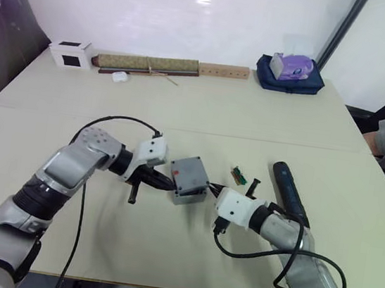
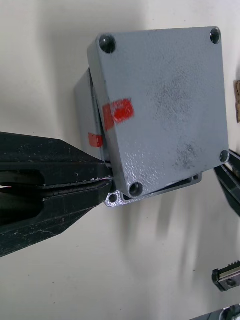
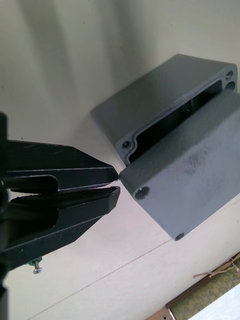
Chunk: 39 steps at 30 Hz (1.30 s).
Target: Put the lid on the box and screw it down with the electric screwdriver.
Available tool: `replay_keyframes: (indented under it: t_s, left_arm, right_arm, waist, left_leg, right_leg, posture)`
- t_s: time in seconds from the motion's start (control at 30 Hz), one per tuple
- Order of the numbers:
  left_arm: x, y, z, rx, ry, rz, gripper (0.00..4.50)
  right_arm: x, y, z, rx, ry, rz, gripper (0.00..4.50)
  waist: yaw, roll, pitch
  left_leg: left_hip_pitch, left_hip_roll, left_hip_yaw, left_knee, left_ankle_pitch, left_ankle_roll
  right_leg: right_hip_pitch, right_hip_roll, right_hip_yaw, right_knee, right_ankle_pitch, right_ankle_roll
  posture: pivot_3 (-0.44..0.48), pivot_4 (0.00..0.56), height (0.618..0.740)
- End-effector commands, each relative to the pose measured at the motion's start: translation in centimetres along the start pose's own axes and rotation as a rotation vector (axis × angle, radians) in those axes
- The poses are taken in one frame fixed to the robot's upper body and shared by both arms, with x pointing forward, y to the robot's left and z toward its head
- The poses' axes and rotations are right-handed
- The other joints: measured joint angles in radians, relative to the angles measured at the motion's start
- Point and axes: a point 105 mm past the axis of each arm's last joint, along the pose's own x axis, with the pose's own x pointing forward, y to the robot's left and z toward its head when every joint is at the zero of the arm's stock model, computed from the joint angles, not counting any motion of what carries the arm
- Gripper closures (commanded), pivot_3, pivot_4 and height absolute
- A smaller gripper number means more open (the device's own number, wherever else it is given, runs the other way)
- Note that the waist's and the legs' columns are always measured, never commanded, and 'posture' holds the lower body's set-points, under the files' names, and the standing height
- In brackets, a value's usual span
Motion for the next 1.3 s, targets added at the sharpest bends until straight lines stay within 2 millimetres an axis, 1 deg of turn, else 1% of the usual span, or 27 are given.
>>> replay_keyframes:
  t_s: [0.03,0.17,0.27,0.3,0.37,0.5,0.67,0.9,1.0,1.2,1.3]
  left_arm:
    - [-0.3,0.3,1.0,0.043,-0.012,0.009,4.50]
    - [-1.0,0.9,0.9,0.049,0.005,0.031,4.50]
    - [-1.7,1.2,-0.1,0.043,0.051,0.036,4.50]
    - [-2.0,1.7,-0.2,0.044,0.053,0.063,4.50]
    - [-2.3,2.5,0.1,0.043,0.036,0.107,4.50]
    - [-2.0,2.7,0.6,0.056,0.011,0.114,4.50]
    - [-1.4,2.9,1.1,0.064,-0.016,0.134,4.50]
    - [-0.9,2.8,1.3,0.069,-0.025,0.131,4.50]
    - [-0.8,2.7,1.5,0.073,-0.033,0.125,4.50]
    - [-0.6,2.2,1.4,0.072,-0.027,0.098,4.50]
    - [-0.5,1.9,1.3,0.071,-0.023,0.089,4.50]
  right_arm:
    - [-0.4,-0.6,1.1,-0.040,-0.044,-0.018,4.40]
    - [-0.4,-1.3,0.5,-0.052,-0.018,-0.041,4.40]
    - [-0.2,-1.6,0.1,-0.084,-0.007,-0.046,4.40]
    - [-0.1,-2.0,-0.1,-0.105,-0.002,-0.057,4.40]
    - [0.2,-2.7,-0.3,-0.128,0.000,-0.084,4.40]
    - [1.1,-3.3,-0.1,-0.137,-0.020,-0.097,4.40]
    - [1.7,-3.1,0.3,-0.135,-0.048,-0.087,4.40]
    - [2.0,-2.3,0.3,-0.126,-0.062,-0.056,4.40]
    - [2.1,-2.0,1.1,-0.124,-0.094,-0.051,4.40]
    - [1.9,-1.7,1.7,-0.126,-0.118,-0.040,4.40]
    - [1.5,-1.4,2.0,-0.124,-0.125,-0.031,4.40]
  waist:
    - [0.000,0.000,0.000]
    - [0.001,0.000,0.000]
    - [-0.002,0.000,0.000]
    - [-0.002,0.000,0.000]
    - [0.000,0.000,0.000]
    - [0.000,0.000,0.000]
    - [0.001,0.000,0.000]
    - [-0.001,0.000,0.000]
    - [-0.001,0.000,0.000]
    - [0.000,0.000,0.000]
    - [0.000,0.000,0.000]
  left_leg:
    - [0.000,0.000,0.000,0.000,0.000,0.000]
    - [0.000,0.000,0.000,0.000,0.000,0.000]
    - [0.000,0.000,0.000,0.000,0.000,0.000]
    - [0.000,0.000,0.000,0.000,0.000,0.000]
    - [0.000,0.000,0.000,0.000,0.000,0.000]
    - [0.000,0.000,0.000,0.000,0.000,0.000]
    - [0.000,0.000,0.000,0.000,0.000,0.000]
    - [0.000,0.000,0.000,0.000,0.000,0.000]
    - [0.000,0.000,0.000,0.000,0.000,0.000]
    - [0.000,0.000,0.000,0.000,0.000,0.000]
    - [0.000,0.000,0.000,0.000,0.000,0.000]
  right_leg:
    - [0.000,0.000,0.000,0.000,0.000,0.000]
    - [0.000,0.000,0.000,0.000,0.000,0.000]
    - [0.000,0.000,0.000,0.000,0.000,0.000]
    - [0.000,0.000,0.000,0.000,0.000,0.000]
    - [0.000,0.000,0.000,0.000,0.000,0.000]
    - [0.000,0.000,0.000,0.000,0.000,0.000]
    - [0.000,0.000,0.000,0.000,0.000,0.000]
    - [0.000,0.000,0.000,0.000,0.000,0.000]
    - [0.000,0.000,0.000,0.000,0.000,0.000]
    - [0.000,0.000,0.000,0.000,0.000,0.000]
    - [0.000,0.000,0.000,0.000,0.000,0.000]
  posture:
    - [0.000,0.150,0.740]
    - [0.000,0.150,0.740]
    - [0.000,0.150,0.740]
    - [0.000,0.150,0.740]
    - [0.000,0.150,0.740]
    - [0.000,0.150,0.740]
    - [0.000,0.150,0.740]
    - [0.000,0.150,0.740]
    - [0.000,0.150,0.740]
    - [0.000,0.150,0.740]
    - [0.000,0.150,0.740]
